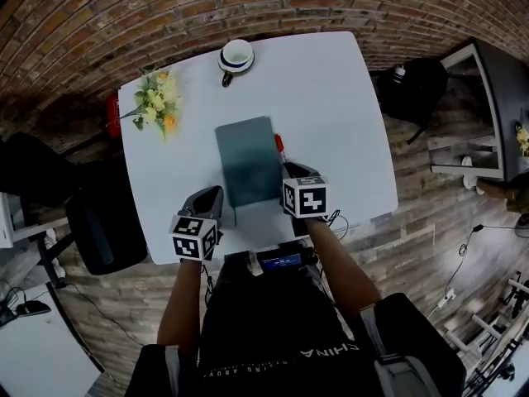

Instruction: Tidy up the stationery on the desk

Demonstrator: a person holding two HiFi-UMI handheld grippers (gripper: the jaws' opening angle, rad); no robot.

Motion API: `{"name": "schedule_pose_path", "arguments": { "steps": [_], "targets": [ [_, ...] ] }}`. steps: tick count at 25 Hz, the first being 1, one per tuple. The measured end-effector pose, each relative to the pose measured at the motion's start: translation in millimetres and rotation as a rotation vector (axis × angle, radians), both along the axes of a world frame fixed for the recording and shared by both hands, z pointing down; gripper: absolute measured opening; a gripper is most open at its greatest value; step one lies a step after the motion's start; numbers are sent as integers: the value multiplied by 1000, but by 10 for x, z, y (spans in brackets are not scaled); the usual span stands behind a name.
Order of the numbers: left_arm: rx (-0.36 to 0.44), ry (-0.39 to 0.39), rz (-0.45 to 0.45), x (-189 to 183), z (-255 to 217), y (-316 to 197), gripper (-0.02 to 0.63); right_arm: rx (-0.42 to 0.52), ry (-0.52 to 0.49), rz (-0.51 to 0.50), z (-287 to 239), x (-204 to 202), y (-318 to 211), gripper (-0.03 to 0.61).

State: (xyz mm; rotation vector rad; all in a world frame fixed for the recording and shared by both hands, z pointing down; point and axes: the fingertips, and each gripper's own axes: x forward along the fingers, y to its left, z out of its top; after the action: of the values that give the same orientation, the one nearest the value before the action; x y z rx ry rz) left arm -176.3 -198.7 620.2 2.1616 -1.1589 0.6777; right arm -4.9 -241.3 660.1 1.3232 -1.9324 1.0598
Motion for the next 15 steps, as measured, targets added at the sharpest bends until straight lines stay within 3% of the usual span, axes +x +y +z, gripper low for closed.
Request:
{"name": "schedule_pose_path", "arguments": {
  "steps": [15],
  "targets": [
    [9, 7, -10, -50, -10, 68, 12, -15, -21, -16, -28, -15, 67, 61]
  ]
}}
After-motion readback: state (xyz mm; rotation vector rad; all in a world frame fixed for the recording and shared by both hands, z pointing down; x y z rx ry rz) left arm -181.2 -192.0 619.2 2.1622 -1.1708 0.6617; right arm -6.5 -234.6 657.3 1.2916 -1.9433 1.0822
